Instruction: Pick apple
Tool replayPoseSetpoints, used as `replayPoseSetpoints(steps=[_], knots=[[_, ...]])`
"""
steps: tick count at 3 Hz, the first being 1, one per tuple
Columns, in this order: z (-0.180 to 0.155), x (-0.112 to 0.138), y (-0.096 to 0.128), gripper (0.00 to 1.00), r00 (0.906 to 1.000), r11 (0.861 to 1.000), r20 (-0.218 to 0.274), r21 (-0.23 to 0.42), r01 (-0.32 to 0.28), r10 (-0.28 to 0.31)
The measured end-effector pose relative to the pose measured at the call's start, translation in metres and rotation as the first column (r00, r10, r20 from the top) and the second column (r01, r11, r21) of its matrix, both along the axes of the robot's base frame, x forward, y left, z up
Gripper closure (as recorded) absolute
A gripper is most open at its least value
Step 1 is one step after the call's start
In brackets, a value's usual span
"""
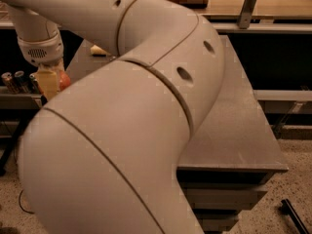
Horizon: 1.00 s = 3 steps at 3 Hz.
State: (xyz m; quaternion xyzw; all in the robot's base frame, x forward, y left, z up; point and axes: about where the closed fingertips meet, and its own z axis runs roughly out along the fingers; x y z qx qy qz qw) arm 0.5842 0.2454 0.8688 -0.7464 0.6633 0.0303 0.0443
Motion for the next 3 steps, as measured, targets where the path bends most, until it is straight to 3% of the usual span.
replayPoseSetpoints(steps=[1,3], knots=[[0.018,0.009,0.004,1.00,0.9998,1.000,0.020,-0.024,0.002,-0.001],[0.070,0.025,0.018,1.00,0.9939,0.999,0.110,-0.036,0.005,-0.001]])
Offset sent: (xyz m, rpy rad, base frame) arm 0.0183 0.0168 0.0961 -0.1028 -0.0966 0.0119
